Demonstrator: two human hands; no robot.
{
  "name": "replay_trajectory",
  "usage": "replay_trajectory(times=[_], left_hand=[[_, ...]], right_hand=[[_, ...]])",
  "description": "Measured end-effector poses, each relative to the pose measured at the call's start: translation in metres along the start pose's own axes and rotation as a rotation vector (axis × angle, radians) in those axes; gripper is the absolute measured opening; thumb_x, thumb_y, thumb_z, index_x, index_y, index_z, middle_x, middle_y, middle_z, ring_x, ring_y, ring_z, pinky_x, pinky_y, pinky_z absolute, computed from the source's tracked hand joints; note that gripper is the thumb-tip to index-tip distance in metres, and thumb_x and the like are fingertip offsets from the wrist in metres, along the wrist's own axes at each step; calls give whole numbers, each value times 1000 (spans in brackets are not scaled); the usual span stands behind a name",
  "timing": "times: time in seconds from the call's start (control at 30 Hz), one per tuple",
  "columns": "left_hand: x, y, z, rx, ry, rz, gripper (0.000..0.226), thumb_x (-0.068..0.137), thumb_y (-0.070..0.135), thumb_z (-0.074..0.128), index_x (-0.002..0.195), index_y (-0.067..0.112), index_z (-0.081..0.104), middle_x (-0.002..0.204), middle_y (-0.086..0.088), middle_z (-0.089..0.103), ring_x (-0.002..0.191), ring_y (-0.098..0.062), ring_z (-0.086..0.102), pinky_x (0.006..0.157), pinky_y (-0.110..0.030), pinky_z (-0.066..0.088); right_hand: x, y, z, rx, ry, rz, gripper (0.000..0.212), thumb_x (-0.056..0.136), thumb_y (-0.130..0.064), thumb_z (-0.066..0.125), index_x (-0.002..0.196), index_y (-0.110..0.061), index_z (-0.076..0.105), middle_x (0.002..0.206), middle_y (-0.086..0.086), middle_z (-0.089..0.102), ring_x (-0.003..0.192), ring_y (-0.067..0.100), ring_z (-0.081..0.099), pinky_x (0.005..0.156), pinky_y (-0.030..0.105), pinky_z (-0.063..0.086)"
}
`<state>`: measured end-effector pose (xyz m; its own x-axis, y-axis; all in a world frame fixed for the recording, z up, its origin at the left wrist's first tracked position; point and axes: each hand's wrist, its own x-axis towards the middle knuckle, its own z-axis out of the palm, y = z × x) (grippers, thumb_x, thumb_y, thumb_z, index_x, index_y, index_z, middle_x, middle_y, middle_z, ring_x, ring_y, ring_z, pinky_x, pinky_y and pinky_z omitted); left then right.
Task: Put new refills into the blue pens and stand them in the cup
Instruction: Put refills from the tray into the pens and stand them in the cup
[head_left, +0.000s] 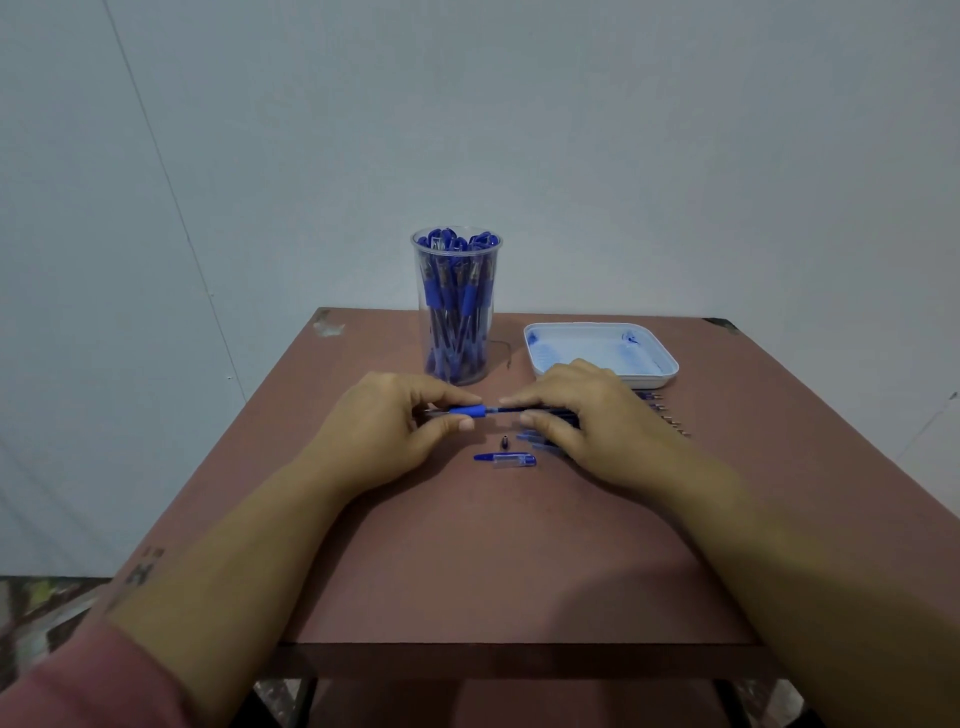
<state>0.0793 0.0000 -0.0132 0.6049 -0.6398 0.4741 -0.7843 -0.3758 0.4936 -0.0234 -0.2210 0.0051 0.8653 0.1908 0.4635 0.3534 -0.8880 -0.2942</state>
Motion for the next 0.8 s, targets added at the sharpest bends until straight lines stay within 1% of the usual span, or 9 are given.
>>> replay_trajectory(times=[0.1,0.2,0.27,0.33,0.4,0.47,0.6,0.7,0.8], left_hand=[[0,0,-1,-11,22,-4,21,84,42,70,105,43,72,94,25,71,79,-3,64,72,-26,52],[0,0,-1,-7,32,-8,24,82,47,66,105,44,72,95,25,71,80,-3,64,73,-27,53],[0,0,0,-1,20,-6,26,80,49,63,105,45,71,96,27,70,82,-1,64,74,-28,53],[0,-1,0,3,11,1,25,82,48,64,106,45,71,96,27,70,83,0,65,74,-30,54],[0,-2,0,0,16,3,22,84,42,70,106,45,71,96,26,71,82,-1,65,74,-31,54],[1,-4,-2,-4,34,-13,21,85,41,71,105,44,71,96,24,71,82,-1,65,74,-33,55],[1,-7,-6,-9,92,-40,23,80,49,66,102,46,71,94,27,71,79,1,64,72,-31,54],[1,-7,-7,2,103,-41,19,84,39,73,101,45,72,93,26,71,77,2,62,71,-30,53],[1,-8,-7,9,100,-51,20,84,37,74,102,45,72,94,26,71,78,3,63,73,-30,54]], right_hand=[[-2,0,0,7,41,23,30,91,-37,62,121,-36,60,94,-28,54,91,-1,48,88,31,42],[-2,1,-2,14,82,80,12,90,-30,65,101,-30,62,89,-20,57,90,2,50,83,29,43],[-1,0,1,39,71,85,7,91,-25,65,98,-27,66,85,-20,56,89,2,49,80,22,39],[1,-2,6,73,48,57,17,94,-19,62,107,-26,70,86,-22,55,90,3,49,79,14,37],[2,-3,9,114,23,36,28,96,-16,58,119,-30,67,90,-24,55,93,2,49,83,12,37],[2,-1,8,121,26,64,32,96,-20,58,124,-34,63,93,-29,54,96,-1,46,87,15,37],[4,5,7,24,-71,97,23,91,-35,64,113,-41,66,97,-23,55,97,1,40,96,36,37],[9,2,8,21,-180,91,19,90,-37,64,108,-43,70,101,-21,56,103,6,38,98,36,32],[13,-2,10,-18,-222,75,15,91,-35,65,103,-39,73,99,-20,57,108,11,41,98,36,31]])
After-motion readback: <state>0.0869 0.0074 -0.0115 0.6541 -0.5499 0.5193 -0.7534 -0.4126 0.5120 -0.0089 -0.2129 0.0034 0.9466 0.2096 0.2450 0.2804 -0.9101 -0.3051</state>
